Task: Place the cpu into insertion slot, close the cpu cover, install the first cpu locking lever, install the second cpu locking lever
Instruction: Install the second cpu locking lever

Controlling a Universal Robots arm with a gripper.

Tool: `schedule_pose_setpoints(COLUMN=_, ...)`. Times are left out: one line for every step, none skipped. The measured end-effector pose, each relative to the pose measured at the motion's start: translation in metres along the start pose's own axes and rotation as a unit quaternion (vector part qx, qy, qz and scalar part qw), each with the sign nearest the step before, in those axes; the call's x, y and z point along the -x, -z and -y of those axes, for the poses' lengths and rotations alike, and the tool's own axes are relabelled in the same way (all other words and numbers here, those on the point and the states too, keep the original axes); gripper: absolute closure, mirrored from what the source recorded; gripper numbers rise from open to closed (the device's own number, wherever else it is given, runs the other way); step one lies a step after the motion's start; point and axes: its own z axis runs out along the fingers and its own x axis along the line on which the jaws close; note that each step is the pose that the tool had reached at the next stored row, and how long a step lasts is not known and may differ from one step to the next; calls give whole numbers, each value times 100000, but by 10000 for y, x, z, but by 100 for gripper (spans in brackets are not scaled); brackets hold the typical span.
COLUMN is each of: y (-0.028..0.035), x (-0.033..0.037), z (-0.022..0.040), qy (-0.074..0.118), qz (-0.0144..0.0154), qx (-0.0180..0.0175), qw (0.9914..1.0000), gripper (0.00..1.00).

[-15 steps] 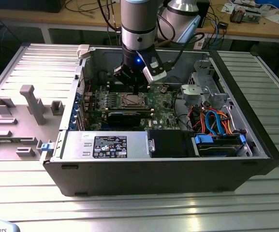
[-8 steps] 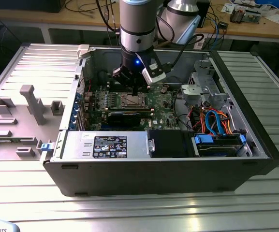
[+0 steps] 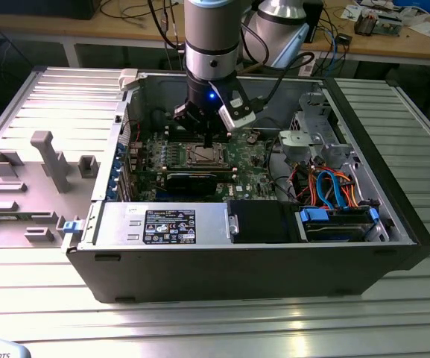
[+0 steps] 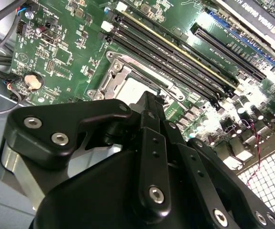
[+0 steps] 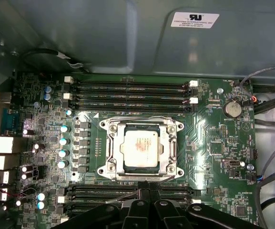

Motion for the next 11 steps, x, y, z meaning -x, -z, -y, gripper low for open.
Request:
schedule_pose_setpoints(y=0, x=0, z=0, qy=-2, qz=1, qx=0, qw=100000, gripper=89)
schedule_pose_setpoints(y=0, x=0, z=0, qy=-1, qz=3, qx=0, qw=100000, gripper=89)
schedule_pose_setpoints(y=0, x=0, z=1, qy=-1, qz=4, qx=3, qw=100000, gripper=89)
schedule_pose_setpoints(y=1, x=0, z=8, qy=-1, qz=1, qx=-1, qw=100000, gripper=89)
schedule_pose_setpoints(y=2, x=-1, z=16, qy=-5, qz=2, qx=-2, qw=100000, gripper=89)
schedule_pose_setpoints(y=2, x=0, z=16, qy=-2, qz=1, qx=2, qw=100000, gripper=89)
schedule_pose_setpoints(y=2, x=0, z=16, qy=-2, qz=3, qx=1, qw=100000, gripper=89)
schedule_pose_setpoints(y=2, x=0, z=17, qy=-1, qz=2, qx=1, qw=100000, gripper=89)
schedule_pose_setpoints(y=2, x=0, z=17, qy=-3, qz=1, qx=-1, qw=100000, gripper=89)
schedule_pose_setpoints(y=2, x=-1, z=17, qy=-3, qz=1, qx=-3, qw=100000, gripper=89)
schedule_pose_setpoints(y=2, x=-1, z=17, qy=-4, qz=3, qx=2, qw=100000, gripper=89)
